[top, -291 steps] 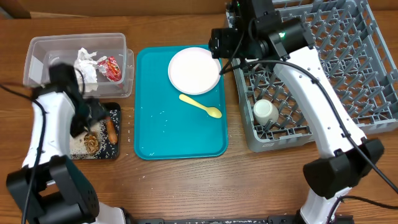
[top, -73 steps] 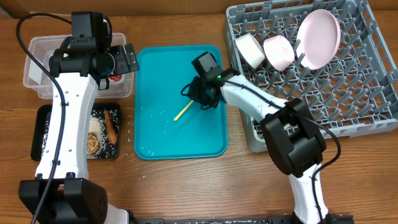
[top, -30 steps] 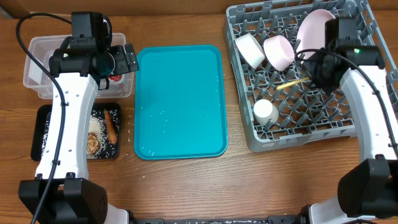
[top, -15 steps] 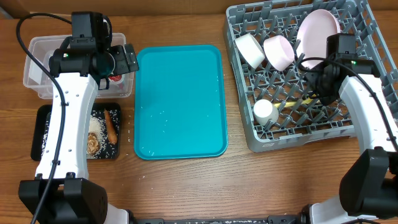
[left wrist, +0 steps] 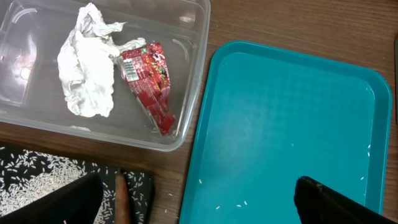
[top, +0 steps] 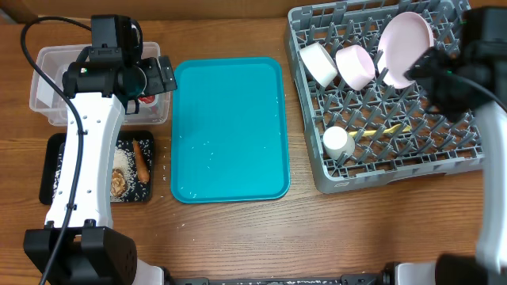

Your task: Sort waste into correct bins and load items into the dishwasher

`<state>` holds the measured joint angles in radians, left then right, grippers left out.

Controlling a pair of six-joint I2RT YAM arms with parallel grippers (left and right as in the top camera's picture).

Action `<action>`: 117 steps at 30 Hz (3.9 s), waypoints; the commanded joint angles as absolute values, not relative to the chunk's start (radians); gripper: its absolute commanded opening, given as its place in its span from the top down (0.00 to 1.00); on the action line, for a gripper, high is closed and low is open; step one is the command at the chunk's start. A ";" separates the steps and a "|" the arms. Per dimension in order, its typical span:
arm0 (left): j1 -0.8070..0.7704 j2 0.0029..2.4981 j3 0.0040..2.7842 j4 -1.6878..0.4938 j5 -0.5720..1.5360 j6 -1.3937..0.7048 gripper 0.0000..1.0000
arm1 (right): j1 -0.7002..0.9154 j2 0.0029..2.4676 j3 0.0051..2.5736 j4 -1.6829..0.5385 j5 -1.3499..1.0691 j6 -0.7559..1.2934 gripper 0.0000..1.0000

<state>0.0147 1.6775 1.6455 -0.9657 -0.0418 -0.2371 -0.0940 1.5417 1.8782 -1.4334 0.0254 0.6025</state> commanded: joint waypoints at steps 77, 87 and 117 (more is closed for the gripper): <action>0.017 1.681 1.657 -0.968 -0.055 -0.248 0.00 | -0.112 0.003 0.008 -0.084 0.005 0.411 0.00; 0.004 1.569 1.656 -0.981 -0.176 -0.247 0.00 | -0.112 0.003 0.008 -0.084 0.005 0.411 0.00; 0.039 0.138 0.120 0.041 0.038 0.022 0.00 | -0.112 0.003 0.008 -0.084 0.005 0.411 0.00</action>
